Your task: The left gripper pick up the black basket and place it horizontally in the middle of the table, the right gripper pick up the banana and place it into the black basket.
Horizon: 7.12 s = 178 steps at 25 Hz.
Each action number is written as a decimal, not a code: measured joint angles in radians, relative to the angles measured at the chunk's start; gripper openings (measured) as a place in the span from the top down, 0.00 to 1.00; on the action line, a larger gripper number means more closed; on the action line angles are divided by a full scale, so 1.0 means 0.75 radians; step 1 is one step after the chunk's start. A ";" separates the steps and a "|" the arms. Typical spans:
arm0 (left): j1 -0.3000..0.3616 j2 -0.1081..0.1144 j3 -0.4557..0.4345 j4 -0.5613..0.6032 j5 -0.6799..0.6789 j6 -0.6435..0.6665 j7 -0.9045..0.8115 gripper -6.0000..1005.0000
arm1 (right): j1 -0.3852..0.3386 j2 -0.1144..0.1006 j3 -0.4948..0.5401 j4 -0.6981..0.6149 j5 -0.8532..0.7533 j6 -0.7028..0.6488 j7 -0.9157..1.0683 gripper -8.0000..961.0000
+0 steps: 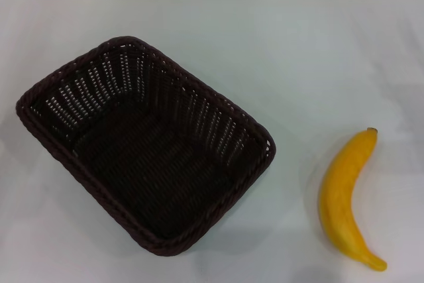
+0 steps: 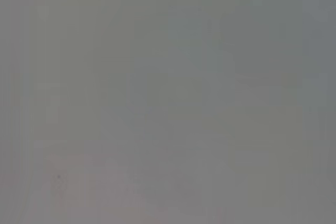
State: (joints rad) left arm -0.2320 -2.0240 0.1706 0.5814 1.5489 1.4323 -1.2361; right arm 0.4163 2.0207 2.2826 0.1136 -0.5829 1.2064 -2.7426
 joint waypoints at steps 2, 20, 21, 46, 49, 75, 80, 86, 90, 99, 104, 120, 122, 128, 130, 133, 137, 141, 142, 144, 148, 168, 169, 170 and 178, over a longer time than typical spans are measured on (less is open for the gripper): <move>-0.001 0.003 0.000 0.004 -0.002 0.003 -0.014 0.28 | 0.006 0.000 -0.001 0.001 0.000 0.000 0.001 0.10; 0.024 0.028 0.029 0.061 -0.020 0.007 -0.204 0.28 | -0.016 -0.004 0.003 0.002 0.013 0.020 0.077 0.10; 0.020 0.036 0.038 0.077 -0.007 0.006 -0.224 0.28 | -0.016 -0.004 0.003 0.002 0.016 0.015 0.078 0.10; -0.440 0.478 0.856 0.668 0.768 0.308 -1.258 0.28 | 0.015 -0.009 0.002 0.022 0.018 -0.055 0.033 0.10; -0.501 0.475 0.946 0.615 0.809 0.303 -1.238 0.28 | 0.020 -0.009 0.002 0.023 0.018 -0.055 0.033 0.10; -0.539 0.261 0.953 0.329 0.945 0.018 -0.963 0.29 | 0.048 0.001 -0.006 0.011 0.012 -0.110 0.036 0.10; -0.557 0.261 0.949 0.259 0.939 -0.041 -0.949 0.29 | 0.048 0.001 -0.006 0.012 0.017 -0.125 0.036 0.09; -0.575 0.259 0.949 0.240 0.936 -0.049 -0.957 0.29 | 0.048 0.000 -0.003 0.016 0.018 -0.128 0.035 0.10; -0.582 0.245 0.960 0.230 0.938 -0.046 -0.956 0.47 | 0.049 -0.001 -0.005 0.019 0.018 -0.128 0.036 0.10; -0.599 0.241 0.978 0.197 0.942 -0.041 -0.957 0.75 | 0.052 -0.001 -0.006 0.019 0.015 -0.128 0.044 0.10; -0.600 0.233 1.010 0.188 0.939 -0.041 -0.959 0.81 | 0.052 -0.001 -0.006 0.018 0.014 -0.125 0.044 0.10; -0.467 0.105 0.966 0.641 0.857 0.015 -1.261 0.78 | 0.028 -0.010 0.000 0.029 0.016 -0.093 0.049 0.10; -0.463 0.099 0.969 0.666 0.819 0.027 -1.332 0.78 | 0.015 -0.011 0.000 0.047 0.017 -0.088 0.044 0.10; -0.466 0.093 0.960 0.711 0.802 0.033 -1.595 0.77 | -0.013 -0.014 0.000 0.079 0.018 -0.064 0.047 0.10; -0.466 0.090 0.943 0.712 0.801 0.033 -1.662 0.76 | -0.021 -0.014 0.001 0.087 0.018 -0.062 0.047 0.10; -0.463 0.082 0.928 0.715 0.800 0.032 -1.762 0.75 | -0.025 -0.017 0.002 0.088 0.018 -0.061 0.041 0.10; -0.458 0.071 0.918 0.728 0.805 0.015 -1.888 0.74 | -0.033 -0.020 0.002 0.105 0.018 -0.060 0.038 0.10; -0.454 0.067 0.910 0.735 0.843 0.003 -2.015 0.74 | -0.036 -0.021 0.002 0.117 0.019 -0.060 0.038 0.10; -0.455 0.068 0.910 0.735 0.851 0.003 -2.029 0.73 | -0.036 -0.021 0.002 0.117 0.019 -0.060 0.037 0.10; -0.459 0.069 0.910 0.733 0.890 0.003 -2.079 0.73 | -0.036 -0.021 0.002 0.117 0.019 -0.060 0.037 0.10; -0.459 0.057 0.915 0.734 0.972 -0.002 -2.150 0.72 | -0.045 -0.021 0.002 0.118 0.019 -0.056 0.037 0.10; -0.476 0.067 0.990 0.629 0.995 0.150 -2.095 0.67 | -0.069 -0.021 0.002 0.121 0.019 -0.031 0.043 0.10; -0.474 0.070 0.990 0.624 0.995 0.154 -2.088 0.67 | -0.070 -0.021 0.002 0.121 0.020 -0.029 0.044 0.10; -0.472 0.073 0.990 0.622 0.996 0.156 -2.083 0.67 | -0.071 -0.021 0.002 0.121 0.020 -0.028 0.045 0.10; -0.462 0.131 0.994 0.610 1.013 0.222 -2.074 0.55 | -0.077 -0.019 0.002 0.121 0.021 -0.026 0.048 0.10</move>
State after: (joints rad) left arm -0.5788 -1.9256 0.9161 1.0386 2.3087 1.5988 -2.7912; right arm 0.3588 2.0061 2.2840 0.2041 -0.5675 1.1865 -2.7063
